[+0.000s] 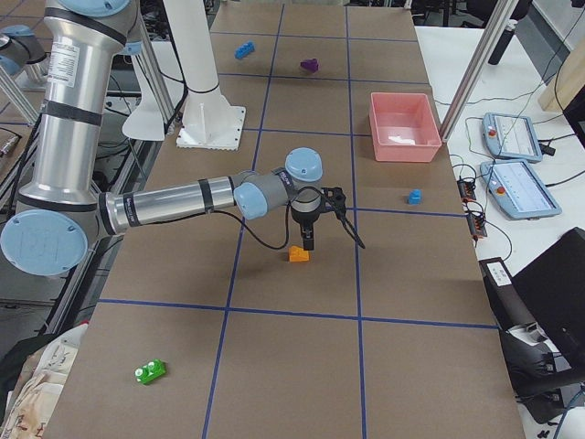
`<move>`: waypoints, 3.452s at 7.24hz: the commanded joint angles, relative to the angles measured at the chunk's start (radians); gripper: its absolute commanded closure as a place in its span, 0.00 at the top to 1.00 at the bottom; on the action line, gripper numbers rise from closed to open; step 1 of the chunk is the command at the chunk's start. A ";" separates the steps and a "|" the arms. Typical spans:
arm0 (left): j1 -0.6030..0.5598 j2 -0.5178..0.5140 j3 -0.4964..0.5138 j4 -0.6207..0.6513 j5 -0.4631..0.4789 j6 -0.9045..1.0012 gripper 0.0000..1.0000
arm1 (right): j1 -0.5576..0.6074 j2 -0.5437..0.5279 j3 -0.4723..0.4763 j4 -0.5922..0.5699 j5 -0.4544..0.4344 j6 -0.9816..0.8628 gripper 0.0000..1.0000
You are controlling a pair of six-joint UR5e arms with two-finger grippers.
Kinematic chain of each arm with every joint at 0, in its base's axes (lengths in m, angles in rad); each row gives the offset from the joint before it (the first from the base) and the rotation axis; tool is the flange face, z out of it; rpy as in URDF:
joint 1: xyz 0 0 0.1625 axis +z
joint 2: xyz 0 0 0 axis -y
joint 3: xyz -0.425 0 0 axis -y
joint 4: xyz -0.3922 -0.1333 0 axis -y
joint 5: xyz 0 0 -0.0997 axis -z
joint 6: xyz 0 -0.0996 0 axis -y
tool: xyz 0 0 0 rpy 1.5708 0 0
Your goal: Put all blocks into box
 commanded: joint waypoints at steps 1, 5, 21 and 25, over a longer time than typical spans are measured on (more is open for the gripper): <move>0.000 0.000 0.000 -0.002 0.000 0.000 1.00 | -0.086 0.002 -0.145 0.274 -0.056 0.163 0.99; -0.001 0.000 -0.001 -0.002 -0.002 0.000 1.00 | -0.112 -0.021 -0.151 0.275 -0.067 0.160 0.45; 0.006 -0.049 0.002 -0.005 -0.049 -0.006 1.00 | -0.042 1.125 -0.592 -0.428 -0.049 0.233 0.00; 0.008 -0.051 0.002 -0.005 -0.049 -0.006 1.00 | -0.081 1.376 -1.061 -0.189 -0.060 0.255 0.00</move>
